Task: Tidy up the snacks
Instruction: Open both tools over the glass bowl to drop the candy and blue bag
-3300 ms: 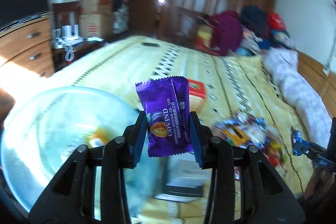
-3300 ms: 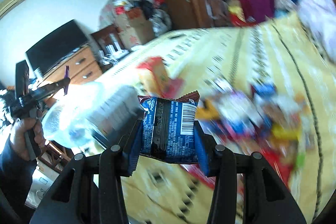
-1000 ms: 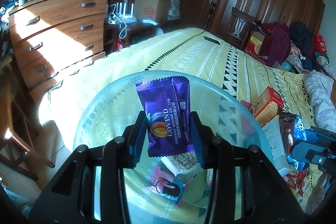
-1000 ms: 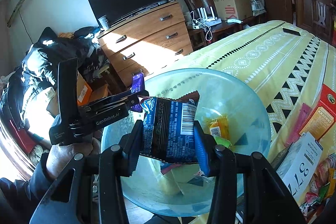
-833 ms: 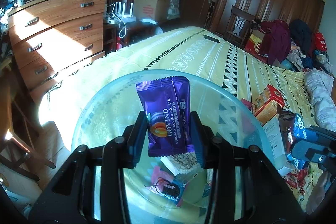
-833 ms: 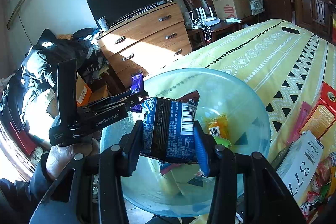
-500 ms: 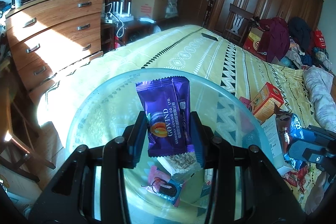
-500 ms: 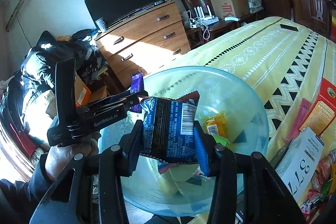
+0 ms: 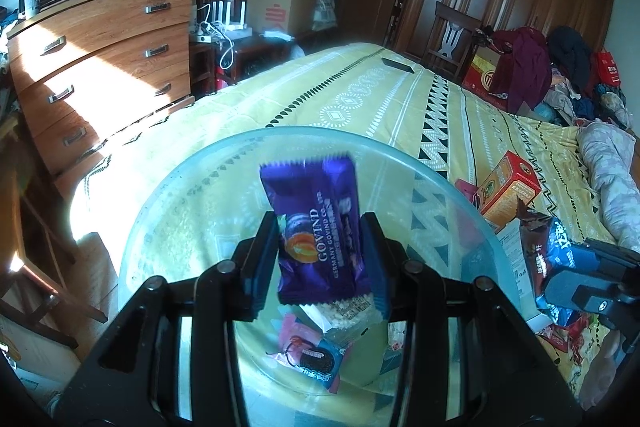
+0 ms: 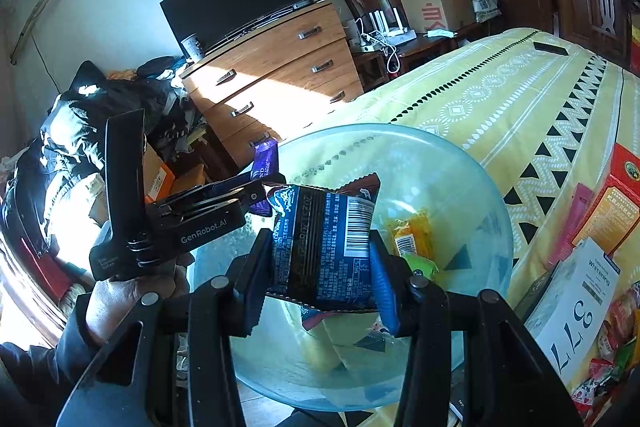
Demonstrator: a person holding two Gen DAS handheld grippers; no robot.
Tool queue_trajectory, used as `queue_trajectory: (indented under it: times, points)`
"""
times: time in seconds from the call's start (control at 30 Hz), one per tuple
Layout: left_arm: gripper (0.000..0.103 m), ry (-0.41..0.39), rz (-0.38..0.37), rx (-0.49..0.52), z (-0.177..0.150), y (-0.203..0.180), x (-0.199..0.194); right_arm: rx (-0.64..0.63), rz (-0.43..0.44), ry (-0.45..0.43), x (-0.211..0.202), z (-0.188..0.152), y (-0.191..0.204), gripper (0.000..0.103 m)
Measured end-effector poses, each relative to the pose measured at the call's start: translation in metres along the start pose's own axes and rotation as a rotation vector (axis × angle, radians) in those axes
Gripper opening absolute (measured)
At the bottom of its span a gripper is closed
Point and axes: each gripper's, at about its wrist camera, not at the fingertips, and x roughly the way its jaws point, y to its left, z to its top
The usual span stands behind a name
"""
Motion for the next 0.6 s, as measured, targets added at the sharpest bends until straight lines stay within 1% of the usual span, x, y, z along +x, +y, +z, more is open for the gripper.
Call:
queue_trajectory:
  times: [0.03,0.1,0.17,0.23,0.3,0.4,0.43,0.47,0.5,0.53,0.6]
  points:
    - [0.042,0.002,0.0,0.0,0.0,0.0,0.0,0.004,0.003,0.003,0.001,0.0,0.0,0.05]
    - [0.047,0.008,0.002,0.002,0.0,0.001,0.001,0.01,0.006,0.01,0.004,-0.001,-0.001,0.05]
    - [0.066,0.011,0.007,0.002,0.0,0.001,0.001,0.013,0.011,0.02,0.007,-0.002,-0.001,0.05]
    - [0.07,0.006,0.013,0.004,0.0,0.002,0.0,0.016,0.013,0.026,0.009,-0.004,-0.001,0.051]
    - [0.072,0.009,0.013,0.004,-0.001,0.002,0.0,0.023,0.018,0.031,0.011,-0.005,-0.002,0.052]
    - [0.077,0.014,0.018,0.006,-0.001,0.002,-0.001,0.031,0.019,0.028,0.012,-0.005,-0.004,0.053]
    - [0.082,0.017,0.019,0.004,-0.001,0.002,-0.001,0.032,0.017,0.027,0.011,-0.005,-0.003,0.054]
    - [0.089,0.019,0.017,0.001,-0.001,0.002,-0.001,0.032,0.016,0.025,0.011,-0.005,-0.004,0.062]
    - [0.093,0.018,0.013,-0.004,-0.001,0.002,-0.001,0.031,0.009,0.022,0.01,-0.005,-0.004,0.07]
    - [0.097,0.02,0.008,-0.008,-0.001,0.001,-0.001,0.03,0.004,0.017,0.009,-0.005,-0.004,0.07]
    - [0.099,0.033,-0.003,-0.015,-0.001,0.0,0.0,0.026,-0.005,0.02,0.007,-0.008,-0.003,0.07]
